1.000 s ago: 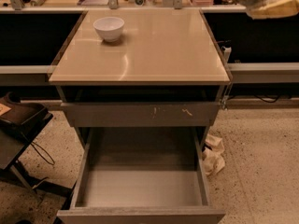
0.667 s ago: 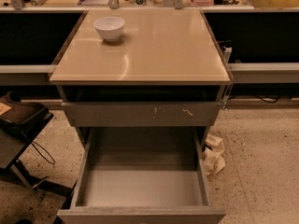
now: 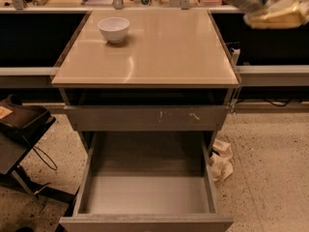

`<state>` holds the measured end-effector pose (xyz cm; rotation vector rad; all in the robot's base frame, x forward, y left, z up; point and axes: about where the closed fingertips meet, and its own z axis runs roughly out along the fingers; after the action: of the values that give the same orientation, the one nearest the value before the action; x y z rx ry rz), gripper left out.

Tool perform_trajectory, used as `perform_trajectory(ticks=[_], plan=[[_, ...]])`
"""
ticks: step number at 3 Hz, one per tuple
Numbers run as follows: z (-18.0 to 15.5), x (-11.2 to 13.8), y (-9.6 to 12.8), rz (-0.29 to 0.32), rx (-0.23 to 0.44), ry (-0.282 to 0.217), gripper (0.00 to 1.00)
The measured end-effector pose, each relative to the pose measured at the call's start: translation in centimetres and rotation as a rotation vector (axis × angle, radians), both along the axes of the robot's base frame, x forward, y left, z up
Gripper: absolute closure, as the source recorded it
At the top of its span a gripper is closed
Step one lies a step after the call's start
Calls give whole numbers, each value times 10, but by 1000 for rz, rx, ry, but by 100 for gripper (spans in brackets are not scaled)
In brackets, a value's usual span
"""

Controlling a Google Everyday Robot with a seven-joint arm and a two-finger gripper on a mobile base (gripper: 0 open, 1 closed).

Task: Place redbull can into middle drawer

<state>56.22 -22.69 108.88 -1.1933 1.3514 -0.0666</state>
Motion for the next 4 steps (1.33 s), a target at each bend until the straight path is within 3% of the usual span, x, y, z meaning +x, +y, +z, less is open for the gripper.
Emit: perform_trajectory(ticks=[1, 2, 3, 4], plan=[[-73, -11, 11, 31, 111, 21, 100], [-148, -40, 22, 48, 194, 48, 100], [-190, -62, 43, 82, 196, 108, 100], [-190, -62, 43, 82, 196, 110, 100]])
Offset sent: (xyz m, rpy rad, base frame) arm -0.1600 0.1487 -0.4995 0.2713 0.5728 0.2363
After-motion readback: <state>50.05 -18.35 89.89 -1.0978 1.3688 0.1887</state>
